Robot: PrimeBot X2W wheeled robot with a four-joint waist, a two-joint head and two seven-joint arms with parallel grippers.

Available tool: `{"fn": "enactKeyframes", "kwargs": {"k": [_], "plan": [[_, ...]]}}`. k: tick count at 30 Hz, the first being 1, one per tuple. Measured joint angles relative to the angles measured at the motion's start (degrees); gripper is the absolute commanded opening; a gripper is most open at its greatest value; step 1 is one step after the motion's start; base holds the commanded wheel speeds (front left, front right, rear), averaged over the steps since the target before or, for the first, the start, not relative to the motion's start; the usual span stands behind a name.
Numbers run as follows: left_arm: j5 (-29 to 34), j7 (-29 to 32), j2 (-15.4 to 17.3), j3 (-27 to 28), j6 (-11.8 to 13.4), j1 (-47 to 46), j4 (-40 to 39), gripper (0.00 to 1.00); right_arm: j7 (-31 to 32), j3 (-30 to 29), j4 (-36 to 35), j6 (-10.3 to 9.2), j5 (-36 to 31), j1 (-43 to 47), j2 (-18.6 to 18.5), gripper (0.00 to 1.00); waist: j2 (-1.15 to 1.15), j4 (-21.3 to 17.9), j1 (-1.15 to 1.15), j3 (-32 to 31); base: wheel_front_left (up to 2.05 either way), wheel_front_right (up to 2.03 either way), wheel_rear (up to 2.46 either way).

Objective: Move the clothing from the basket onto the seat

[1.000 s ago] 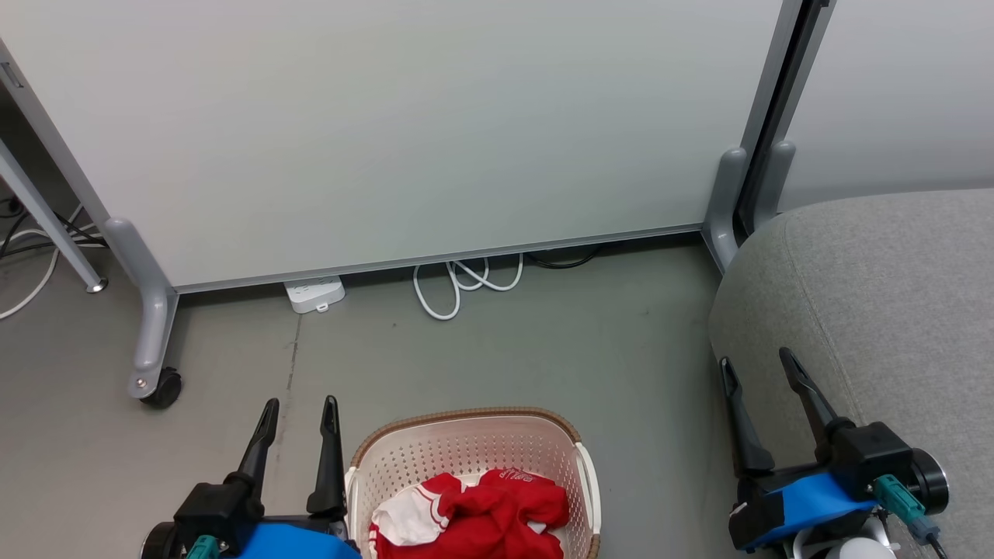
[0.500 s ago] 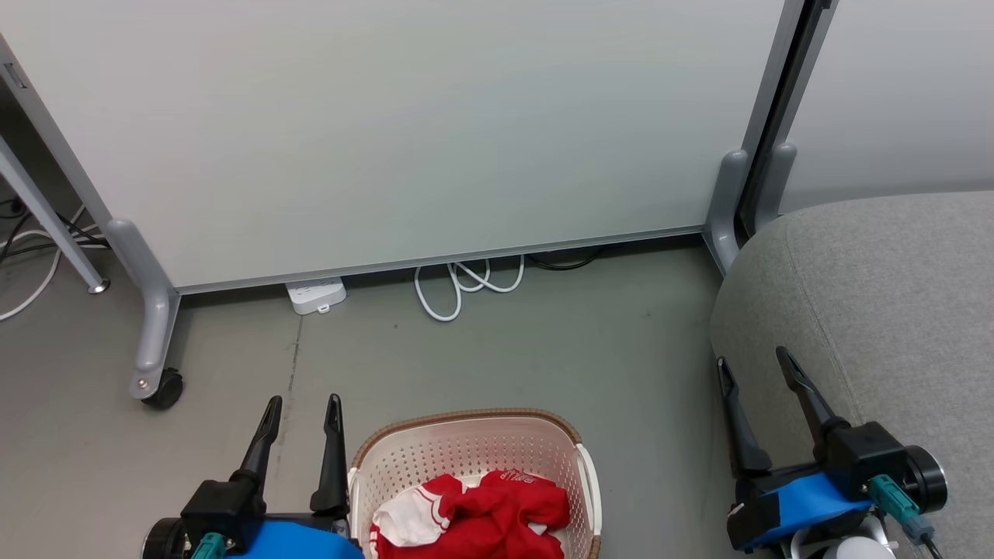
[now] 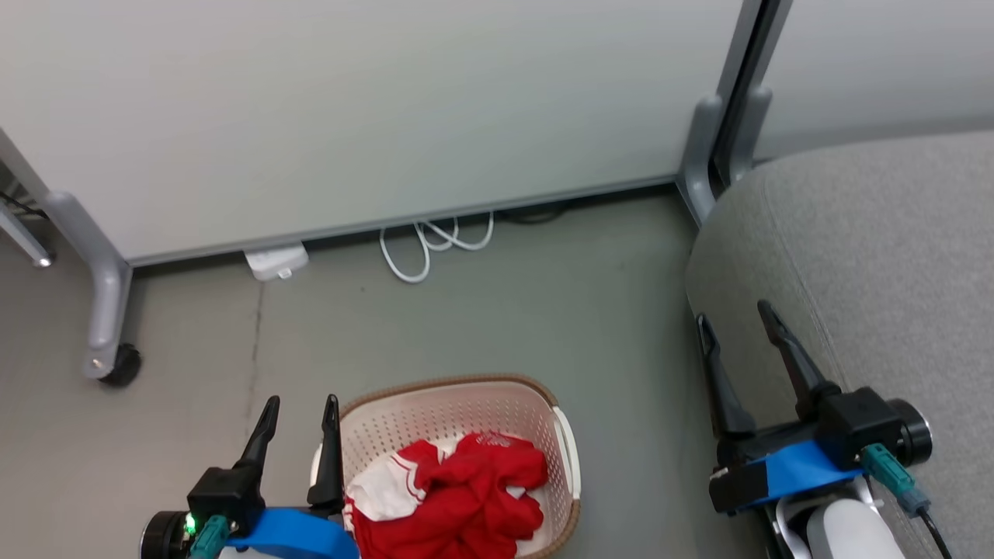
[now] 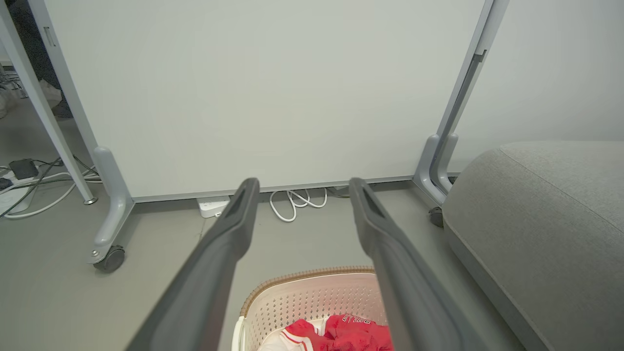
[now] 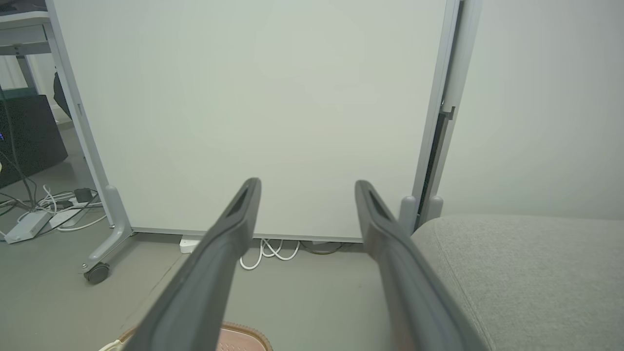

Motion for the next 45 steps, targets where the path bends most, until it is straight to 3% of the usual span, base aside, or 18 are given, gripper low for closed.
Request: {"fn": "enactKeyframes", "kwargs": {"k": [12,23,36,37,38,45], "plan": [[0.7,0.9,2.8,-0.4,-2.4,-13.2,15.9,1.0,-0.9,1.6,-3.4,0.0,0.3,-8.7,-0.1,1.0,0.0,-4.4,0.02,16.1,0.0,0.0,0.0],[3.6,6.6,5.3,-4.6,-5.5,-24.4,32.5,1.0,-2.7,4.5,-3.4,0.01,3.0,-15.5,-0.1,1.0,0.0,-9.4,0.02,31.5,0.0,0.0,0.0],[3.9,6.4,7.7,-4.5,-3.4,-35.3,43.2,1.0,-3.0,5.3,-4.5,0.01,6.0,-17.9,-0.1,1.0,0.0,-15.1,0.02,40.7,0.0,0.0,0.0],[3.7,6.4,7.7,-4.4,-3.2,-35.9,44.0,0.47,-3.1,5.2,-4.6,0.01,6.0,-17.9,-0.1,1.0,0.0,-15.4,0.02,41.0,0.0,0.0,0.0],[3.6,6.4,7.7,-4.4,-3.2,-36.4,44.7,0.0,-3.1,5.1,-4.6,0.0,6.0,-17.9,-0.1,1.0,0.0,-15.6,0.01,41.3,0.0,0.0,0.0],[2.9,5.3,7.2,-4.5,-3.2,-38.3,48.5,0.0,-3.1,5.6,-4.4,0.0,7.6,-17.9,-0.1,1.0,0.0,-16.0,0.0,41.3,0.0,0.0,0.0]]}}
